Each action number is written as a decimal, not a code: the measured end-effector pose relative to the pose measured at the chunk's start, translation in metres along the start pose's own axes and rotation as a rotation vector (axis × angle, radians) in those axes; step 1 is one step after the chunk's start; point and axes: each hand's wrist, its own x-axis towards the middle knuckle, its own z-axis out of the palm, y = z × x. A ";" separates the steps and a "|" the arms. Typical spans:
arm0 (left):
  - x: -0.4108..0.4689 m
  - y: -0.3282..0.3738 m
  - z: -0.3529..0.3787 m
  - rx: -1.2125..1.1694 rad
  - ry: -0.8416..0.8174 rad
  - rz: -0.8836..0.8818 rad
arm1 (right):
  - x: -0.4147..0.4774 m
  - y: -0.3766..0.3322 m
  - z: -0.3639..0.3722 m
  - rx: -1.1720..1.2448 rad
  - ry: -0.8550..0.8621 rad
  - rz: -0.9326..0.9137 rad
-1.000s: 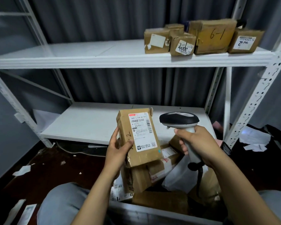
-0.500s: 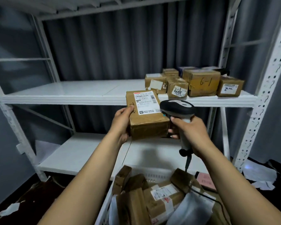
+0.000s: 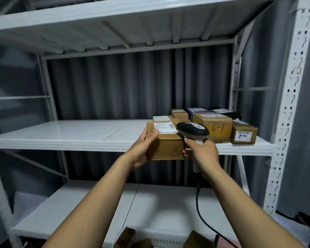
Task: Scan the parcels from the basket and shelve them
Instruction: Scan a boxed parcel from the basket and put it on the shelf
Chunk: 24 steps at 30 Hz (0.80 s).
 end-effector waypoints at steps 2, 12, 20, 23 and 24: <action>0.006 -0.009 -0.007 0.111 -0.012 0.105 | 0.010 0.000 0.003 0.026 -0.007 0.017; 0.048 -0.022 -0.016 0.590 0.300 0.306 | 0.038 0.008 -0.001 0.000 -0.110 0.048; 0.109 -0.022 -0.011 0.993 0.359 0.316 | 0.060 0.010 -0.027 -0.323 -0.124 0.001; 0.129 -0.022 -0.008 1.037 0.362 0.312 | 0.069 0.013 -0.029 -0.413 -0.118 -0.012; 0.134 -0.022 -0.008 1.034 0.357 0.307 | 0.072 0.015 -0.028 -0.427 -0.120 -0.014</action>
